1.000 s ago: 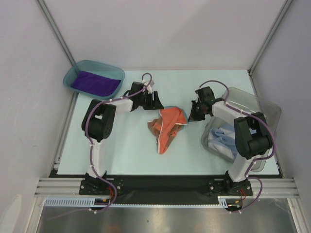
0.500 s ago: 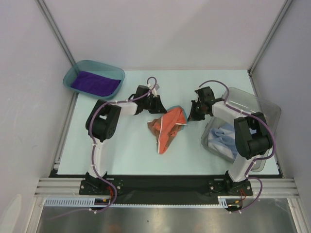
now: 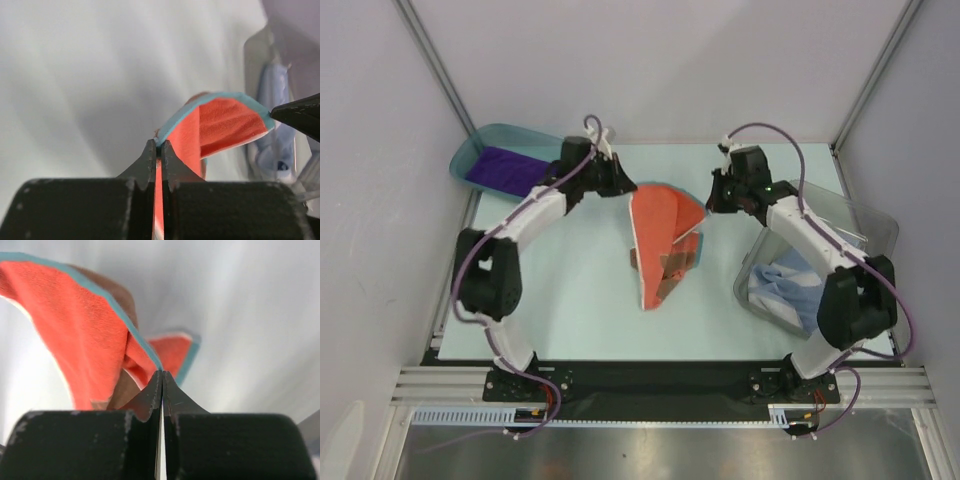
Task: Fold and stack the towels
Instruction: Flatten out the crumpled towel
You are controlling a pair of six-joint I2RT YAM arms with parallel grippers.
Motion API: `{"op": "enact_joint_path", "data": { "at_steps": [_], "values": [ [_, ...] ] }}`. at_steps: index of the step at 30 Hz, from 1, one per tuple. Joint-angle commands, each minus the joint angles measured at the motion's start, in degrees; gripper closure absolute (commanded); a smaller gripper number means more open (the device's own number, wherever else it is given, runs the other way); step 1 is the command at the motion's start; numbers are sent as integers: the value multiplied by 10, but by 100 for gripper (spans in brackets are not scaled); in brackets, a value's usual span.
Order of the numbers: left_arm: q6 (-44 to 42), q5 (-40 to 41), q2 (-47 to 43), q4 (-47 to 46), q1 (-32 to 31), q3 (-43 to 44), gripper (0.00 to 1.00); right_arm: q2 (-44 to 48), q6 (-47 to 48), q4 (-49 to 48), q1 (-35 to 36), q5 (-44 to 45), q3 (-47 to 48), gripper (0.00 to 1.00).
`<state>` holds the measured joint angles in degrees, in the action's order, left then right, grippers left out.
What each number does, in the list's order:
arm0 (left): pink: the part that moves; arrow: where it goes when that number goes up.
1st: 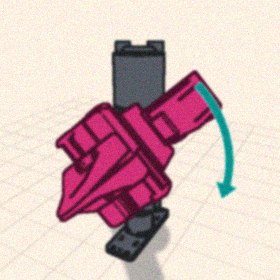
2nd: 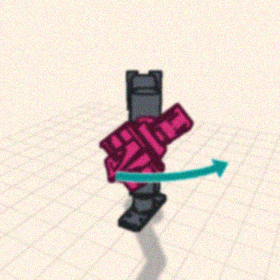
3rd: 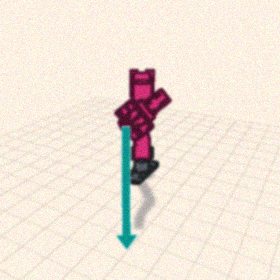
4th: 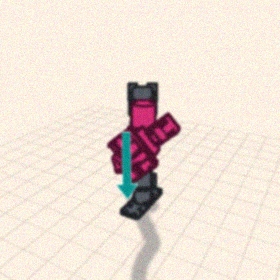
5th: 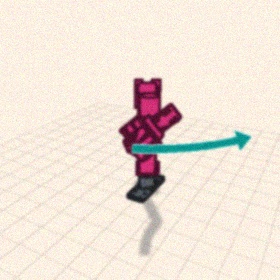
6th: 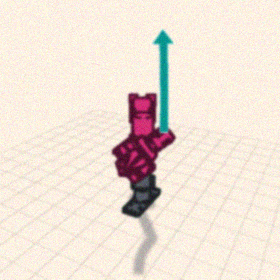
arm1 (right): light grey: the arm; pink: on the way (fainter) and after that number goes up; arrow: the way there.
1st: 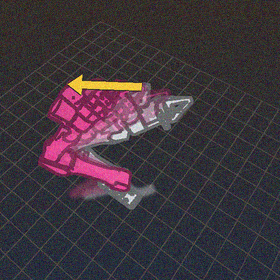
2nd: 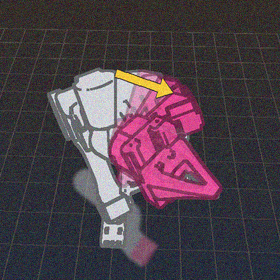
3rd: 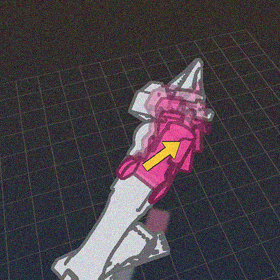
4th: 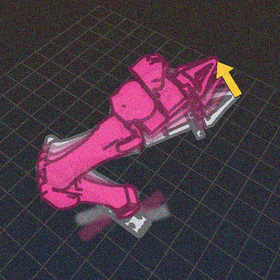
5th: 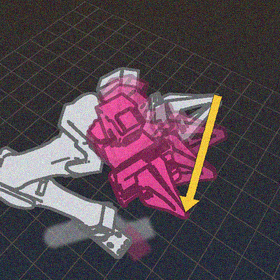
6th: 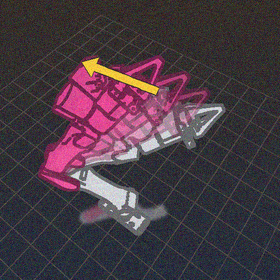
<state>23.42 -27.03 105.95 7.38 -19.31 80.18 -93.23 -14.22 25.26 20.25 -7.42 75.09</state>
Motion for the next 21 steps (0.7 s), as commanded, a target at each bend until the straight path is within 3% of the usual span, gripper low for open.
{"op": "enact_joint_path", "data": {
  "at_steps": [1,5,9,13,16,17,18,21],
  "values": [
    [-81,61,-121,69,0,45,100,89,62,-19,24,52,63,100],
    [-113,94,-256,114,-1,35,100,174,111,-52,56,93,66,100],
    [-106,62,-382,112,-3,7,100,287,212,-120,128,111,10,100],
    [-67,43,-506,68,-20,-52,100,407,212,-177,151,86,-37,100],
    [-37,35,-543,67,-35,-74,100,431,188,-137,154,80,-28,100],
    [-37,25,-546,76,-36,-84,100,424,181,-114,154,64,-20,97],
    [-35,13,-556,65,-36,-119,100,407,170,-78,154,51,-14,86],
    [-12,-1,-566,41,-36,-179,100,382,148,-80,155,-25,-50,77]
  ]
}}
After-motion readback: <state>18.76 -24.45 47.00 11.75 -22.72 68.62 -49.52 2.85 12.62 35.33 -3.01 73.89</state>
